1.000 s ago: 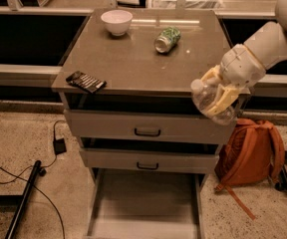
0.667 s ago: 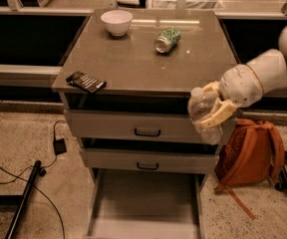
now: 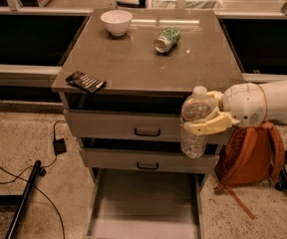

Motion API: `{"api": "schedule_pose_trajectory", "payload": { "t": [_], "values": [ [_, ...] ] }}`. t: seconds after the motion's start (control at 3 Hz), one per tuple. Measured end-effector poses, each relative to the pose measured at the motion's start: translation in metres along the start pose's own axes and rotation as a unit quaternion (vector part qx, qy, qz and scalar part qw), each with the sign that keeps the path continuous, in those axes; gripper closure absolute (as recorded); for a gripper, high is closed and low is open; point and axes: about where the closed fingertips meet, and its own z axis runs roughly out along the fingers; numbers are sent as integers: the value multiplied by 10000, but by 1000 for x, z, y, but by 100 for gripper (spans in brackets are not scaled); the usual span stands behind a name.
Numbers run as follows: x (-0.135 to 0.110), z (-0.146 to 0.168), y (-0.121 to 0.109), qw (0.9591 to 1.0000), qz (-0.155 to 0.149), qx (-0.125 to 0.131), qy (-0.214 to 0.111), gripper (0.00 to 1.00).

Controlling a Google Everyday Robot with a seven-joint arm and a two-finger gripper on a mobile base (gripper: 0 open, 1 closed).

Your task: Place water bottle into bottom drawer

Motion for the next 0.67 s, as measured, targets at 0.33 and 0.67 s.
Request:
{"api": "schedule_pose_trajectory", "payload": {
  "t": [0.33,0.67],
  "values": [
    [22,5,-12,9994,148,119,-299,100],
    [65,16,-14,9965,177,462,-668,100]
  ]
}}
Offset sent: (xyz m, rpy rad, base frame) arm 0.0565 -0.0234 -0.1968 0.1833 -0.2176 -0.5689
